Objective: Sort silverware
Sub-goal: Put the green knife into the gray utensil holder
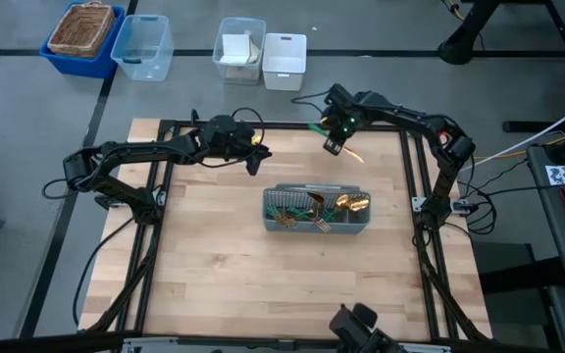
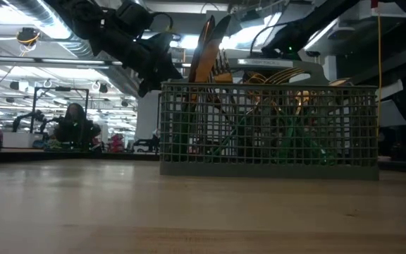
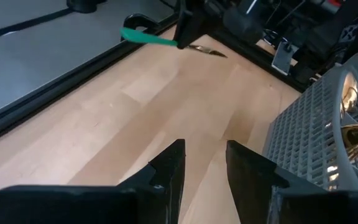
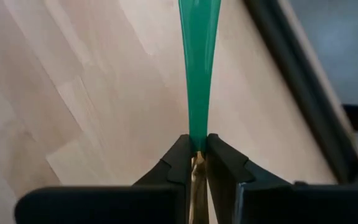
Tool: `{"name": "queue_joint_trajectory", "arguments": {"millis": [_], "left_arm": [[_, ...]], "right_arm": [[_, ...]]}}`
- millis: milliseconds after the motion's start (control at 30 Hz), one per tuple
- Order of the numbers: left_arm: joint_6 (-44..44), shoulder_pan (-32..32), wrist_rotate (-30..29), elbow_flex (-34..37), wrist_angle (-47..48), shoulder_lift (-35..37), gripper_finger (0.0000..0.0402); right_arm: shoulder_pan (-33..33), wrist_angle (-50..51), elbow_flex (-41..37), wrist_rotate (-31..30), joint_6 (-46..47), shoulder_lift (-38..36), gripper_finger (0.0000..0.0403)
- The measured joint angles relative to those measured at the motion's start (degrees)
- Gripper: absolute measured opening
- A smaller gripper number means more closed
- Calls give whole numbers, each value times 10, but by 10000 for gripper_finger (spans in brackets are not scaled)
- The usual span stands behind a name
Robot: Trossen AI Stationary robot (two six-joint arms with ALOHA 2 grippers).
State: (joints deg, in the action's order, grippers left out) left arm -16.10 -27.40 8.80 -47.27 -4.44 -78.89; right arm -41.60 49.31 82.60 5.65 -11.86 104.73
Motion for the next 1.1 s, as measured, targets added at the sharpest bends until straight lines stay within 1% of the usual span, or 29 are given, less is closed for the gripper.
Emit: {"name": "queue_joint_trajectory", "arguments": {"millis": [300, 367, 533, 600, 700, 767, 867, 967, 1100], "left_arm": [[-1, -1, -5, 0, -71, 0, 107], [-5, -1, -16, 0, -87, 0, 107], [-15, -1, -68, 0, -130, 0, 107], [-38, -1, -93, 0, -149, 0, 107], [-95, -1, -140, 0, -171, -1, 107], [-134, -1, -158, 0, -183, -7, 107], [-165, -1, -161, 0, -200, -26, 107], [-187, -1, -161, 0, -240, -58, 107], [-257, -5, -161, -7, -303, -109, 107]], "right_arm": [[0, 35, 74, 0, 0, 0, 41], [0, 36, 85, 0, 0, -1, 41], [0, 46, 109, 0, 0, -1, 41], [0, 53, 116, 0, 0, -1, 41], [0, 50, 124, 0, 0, -1, 41], [0, 51, 127, 3, 0, -1, 41], [0, 48, 128, 24, 0, -1, 41], [0, 49, 128, 46, 0, -1, 41], [5, 47, 128, 55, 0, -1, 41]]}}
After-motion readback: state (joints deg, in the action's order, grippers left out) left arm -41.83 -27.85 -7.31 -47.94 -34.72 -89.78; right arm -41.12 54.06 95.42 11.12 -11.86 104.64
